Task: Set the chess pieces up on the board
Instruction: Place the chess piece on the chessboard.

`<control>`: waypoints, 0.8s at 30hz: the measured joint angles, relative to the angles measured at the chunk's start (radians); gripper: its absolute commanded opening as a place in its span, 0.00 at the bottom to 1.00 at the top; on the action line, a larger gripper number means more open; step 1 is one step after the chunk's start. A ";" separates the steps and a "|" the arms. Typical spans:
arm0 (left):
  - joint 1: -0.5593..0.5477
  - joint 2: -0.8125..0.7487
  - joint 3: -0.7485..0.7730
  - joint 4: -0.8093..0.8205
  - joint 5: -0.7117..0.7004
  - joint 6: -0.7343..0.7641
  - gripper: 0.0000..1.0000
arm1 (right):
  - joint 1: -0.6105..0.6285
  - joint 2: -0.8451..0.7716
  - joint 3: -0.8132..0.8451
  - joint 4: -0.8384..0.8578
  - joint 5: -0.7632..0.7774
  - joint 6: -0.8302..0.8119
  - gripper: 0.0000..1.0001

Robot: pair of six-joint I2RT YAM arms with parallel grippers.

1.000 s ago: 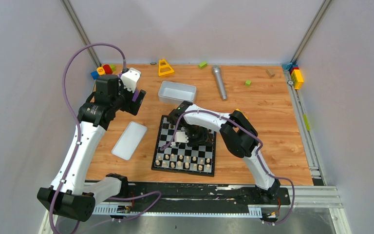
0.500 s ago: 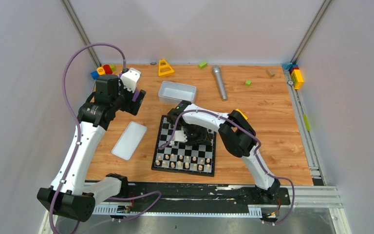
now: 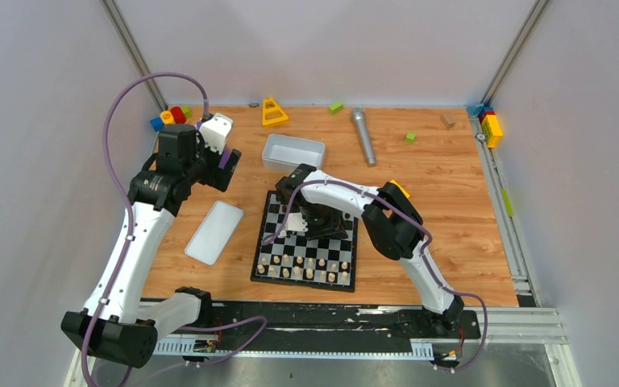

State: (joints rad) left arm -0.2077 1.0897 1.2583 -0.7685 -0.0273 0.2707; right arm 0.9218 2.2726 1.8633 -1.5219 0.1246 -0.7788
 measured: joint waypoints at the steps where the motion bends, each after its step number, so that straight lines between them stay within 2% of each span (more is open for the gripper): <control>1: 0.000 0.000 -0.001 0.000 0.000 0.000 1.00 | 0.000 0.000 0.003 0.000 0.001 0.001 0.32; 8: 0.000 -0.003 -0.001 0.000 0.000 0.000 1.00 | -0.011 0.000 0.026 0.001 -0.014 0.022 0.38; 15: 0.000 -0.003 -0.001 0.000 0.000 0.000 1.00 | -0.085 -0.053 0.024 0.052 -0.190 0.092 0.41; 24: 0.000 -0.003 -0.001 -0.001 0.000 0.000 1.00 | -0.205 -0.304 -0.208 0.269 -0.341 0.211 0.44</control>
State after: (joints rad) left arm -0.2077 1.0863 1.2572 -0.7692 -0.0273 0.2703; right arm 0.7170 1.9690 1.6558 -1.2533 -0.2161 -0.5678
